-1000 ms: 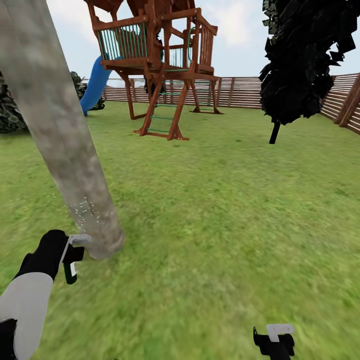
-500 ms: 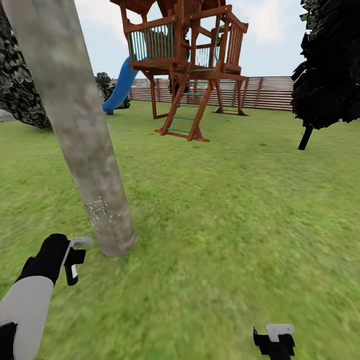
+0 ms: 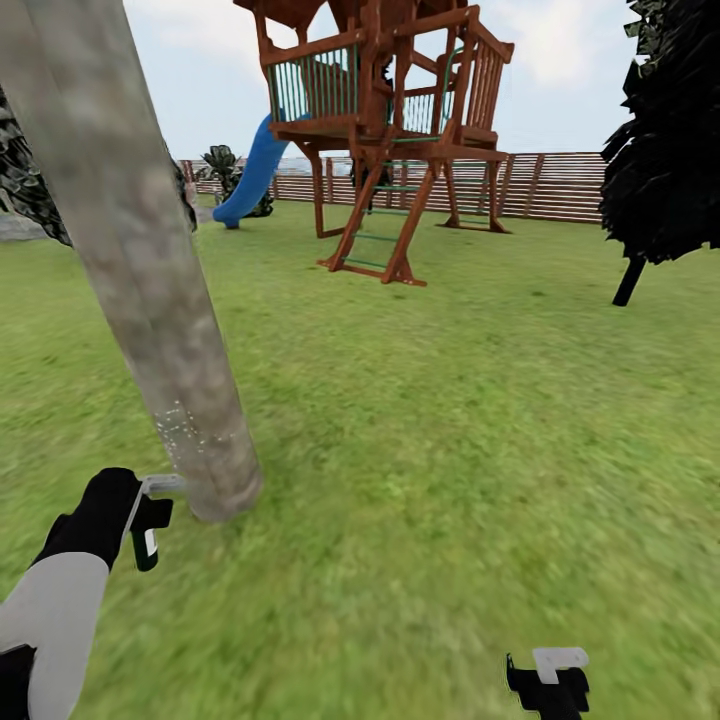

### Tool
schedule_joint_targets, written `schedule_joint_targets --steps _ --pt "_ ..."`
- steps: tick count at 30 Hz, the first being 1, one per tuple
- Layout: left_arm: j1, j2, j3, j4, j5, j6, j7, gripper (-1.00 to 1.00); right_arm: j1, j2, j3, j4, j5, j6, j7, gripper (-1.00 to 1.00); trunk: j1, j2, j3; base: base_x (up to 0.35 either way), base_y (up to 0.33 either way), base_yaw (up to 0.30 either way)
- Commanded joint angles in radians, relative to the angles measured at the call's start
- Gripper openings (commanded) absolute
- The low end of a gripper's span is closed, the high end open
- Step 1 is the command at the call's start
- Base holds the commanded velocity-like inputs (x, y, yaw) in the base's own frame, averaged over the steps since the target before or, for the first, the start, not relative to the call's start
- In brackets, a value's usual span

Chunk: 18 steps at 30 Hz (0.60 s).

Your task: In the garden, pick up the pesticide atomizer on the floor and spray pesticide onto both trees until each tree trunk is fully covered.

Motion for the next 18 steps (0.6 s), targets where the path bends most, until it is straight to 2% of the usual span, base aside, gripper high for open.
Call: schedule_joint_targets --steps 1,6,9,11,13,14,18 --pt "0.0 0.0 0.0 0.0 -0.001 0.0 0.0 -1.0 0.0 0.0 0.0 0.0 0.0 0.0 0.0 1.0 0.0 0.0 0.0 0.142 -0.244 0.0" --pt "0.005 0.007 0.001 -0.001 -0.003 0.003 -0.003 -1.0 0.0 0.001 0.0 0.0 0.0 0.0 0.0 1.0 0.0 0.0 0.0 0.117 -0.254 0.038" --pt "0.045 0.009 0.002 -0.007 -0.002 0.002 -0.005 -1.0 0.0 0.001 0.001 0.0 0.001 0.0 0.0 1.0 0.0 0.0 0.0 0.099 -0.262 0.233" --pt "0.067 0.009 0.033 -0.01 -0.001 -0.003 -0.008 -1.0 0.0 0.001 0.001 0.0 0.001 0.0 0.0 1.0 0.0 0.0 0.0 0.105 -0.263 0.272" --pt "0.076 0.007 0.074 -0.005 -0.002 -0.046 -0.004 -1.0 0.0 0.005 0.001 0.0 0.002 0.0 0.0 1.0 0.0 0.0 0.0 0.151 -0.252 0.275" --pt "0.08 0.006 0.085 -0.003 -0.002 -0.078 -0.002 -1.0 0.0 0.017 0.0 0.0 0.003 0.0 0.0 1.0 0.0 0.0 0.0 0.174 -0.244 0.276" --pt "0.093 0.004 0.093 -0.01 0.0 -0.102 -0.003 -1.0 0.0 0.029 0.0 0.0 0.005 -0.001 -0.001 1.0 0.0 0.0 0.0 0.2 -0.227 0.125"
